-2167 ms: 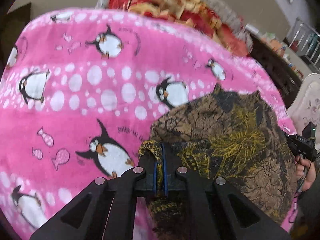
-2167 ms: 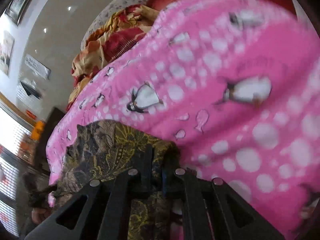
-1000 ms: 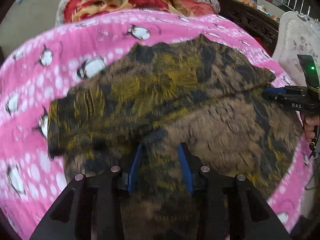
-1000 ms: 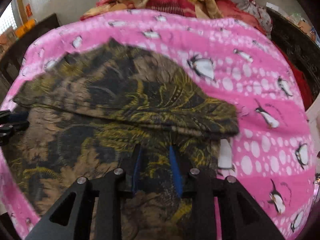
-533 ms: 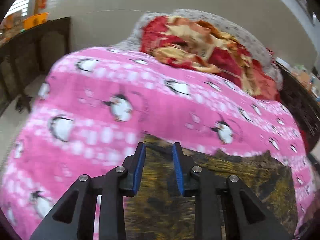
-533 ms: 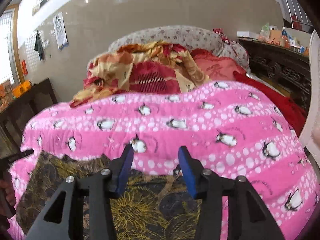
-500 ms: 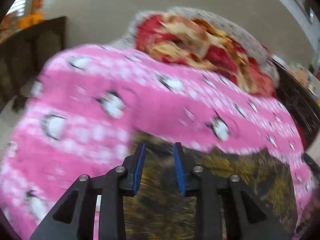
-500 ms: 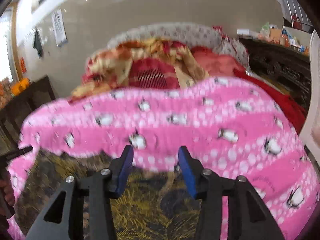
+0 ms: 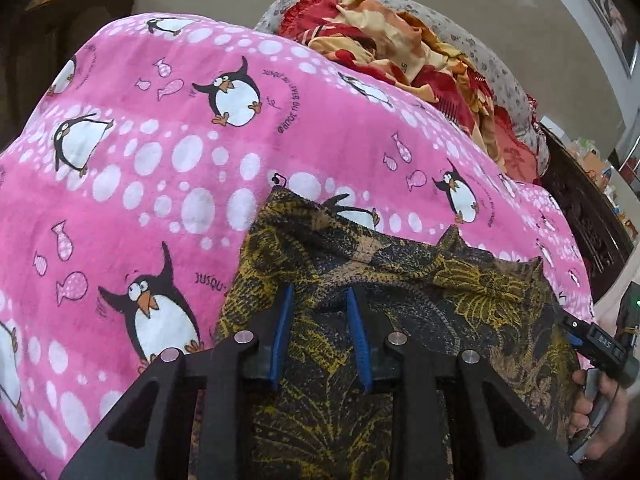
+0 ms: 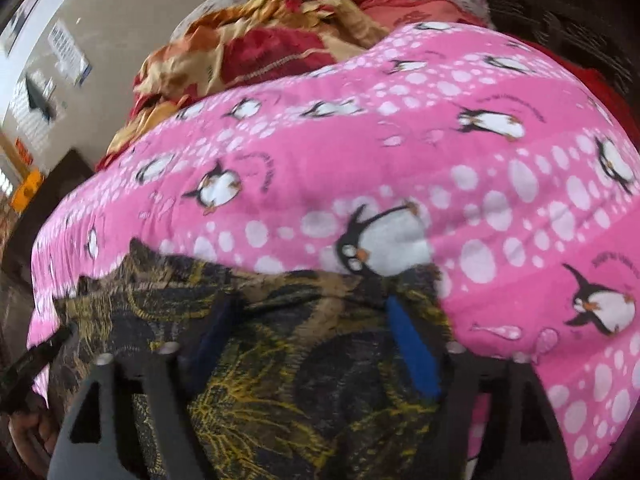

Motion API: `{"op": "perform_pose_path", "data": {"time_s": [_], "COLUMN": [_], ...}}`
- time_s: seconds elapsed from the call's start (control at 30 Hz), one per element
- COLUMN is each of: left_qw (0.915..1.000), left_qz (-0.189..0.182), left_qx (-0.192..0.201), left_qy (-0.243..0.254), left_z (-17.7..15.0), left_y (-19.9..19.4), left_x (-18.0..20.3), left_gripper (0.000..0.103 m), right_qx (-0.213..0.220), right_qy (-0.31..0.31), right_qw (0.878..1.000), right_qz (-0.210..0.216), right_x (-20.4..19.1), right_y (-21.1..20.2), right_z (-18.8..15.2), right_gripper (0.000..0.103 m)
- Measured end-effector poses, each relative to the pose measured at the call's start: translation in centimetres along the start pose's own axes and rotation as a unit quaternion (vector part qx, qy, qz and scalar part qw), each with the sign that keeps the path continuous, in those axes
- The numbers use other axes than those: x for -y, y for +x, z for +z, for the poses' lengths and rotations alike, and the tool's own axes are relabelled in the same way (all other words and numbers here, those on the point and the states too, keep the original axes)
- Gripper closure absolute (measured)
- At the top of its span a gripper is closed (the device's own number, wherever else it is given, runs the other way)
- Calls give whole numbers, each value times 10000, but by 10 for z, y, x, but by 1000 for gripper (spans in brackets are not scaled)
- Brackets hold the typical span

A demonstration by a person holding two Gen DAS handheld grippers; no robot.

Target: Fold small clothes

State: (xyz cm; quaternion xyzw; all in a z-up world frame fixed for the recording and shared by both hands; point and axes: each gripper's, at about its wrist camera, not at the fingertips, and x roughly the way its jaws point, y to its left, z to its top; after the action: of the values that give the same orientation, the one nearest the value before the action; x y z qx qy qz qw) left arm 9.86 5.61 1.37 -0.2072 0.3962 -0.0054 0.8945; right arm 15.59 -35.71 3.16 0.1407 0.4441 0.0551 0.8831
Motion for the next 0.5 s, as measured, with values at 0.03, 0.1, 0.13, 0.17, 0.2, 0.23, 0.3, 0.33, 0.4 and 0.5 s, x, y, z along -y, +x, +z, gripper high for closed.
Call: {"op": "perform_pose_path", "data": {"time_s": [0.03,0.1,0.13,0.17,0.2,0.23,0.3,0.33,0.4,0.5], "left_qw": [10000,9998,9996,9992,9984,9978,9983,9975,9951,9933], "left_qz": [42,128,157,210,315,425,284,177,-25,-183], "left_qx": [-7,-48,-87,-153,-201,-142,280,427,389,-65], "left_qy": [42,152,207,310,425,479,434,543,907,1138], "left_z": [-2,-1,-1,2,4,5,6,5,1,-9], "left_y": [2,11,15,16,13,4,-19,-26,-21,11], "left_x": [4,11,15,18,22,29,46,59,87,113], "left_gripper": [94,94,92,91,91,91,91,91,90,90], "right_qx": [-142,-321,-361,-353,-288,-152,450,715,831,766], "right_qy": [-166,-351,-373,-334,-307,-289,-397,-528,-727,-911], "right_qw": [9998,9988,9985,9979,9971,9965,9953,9935,9917,9899], "right_qz": [15,-71,-154,-435,-632,-775,-760,-716,-657,-775], "right_x": [-5,-12,-13,-16,-18,-22,-40,-54,-77,-107], "right_y": [4,7,5,-5,-15,-28,-64,-78,-85,-70], "right_z": [2,4,5,6,6,5,1,-3,-6,-11], "right_gripper": [3,3,8,14,21,21,21,19,18,18]}}
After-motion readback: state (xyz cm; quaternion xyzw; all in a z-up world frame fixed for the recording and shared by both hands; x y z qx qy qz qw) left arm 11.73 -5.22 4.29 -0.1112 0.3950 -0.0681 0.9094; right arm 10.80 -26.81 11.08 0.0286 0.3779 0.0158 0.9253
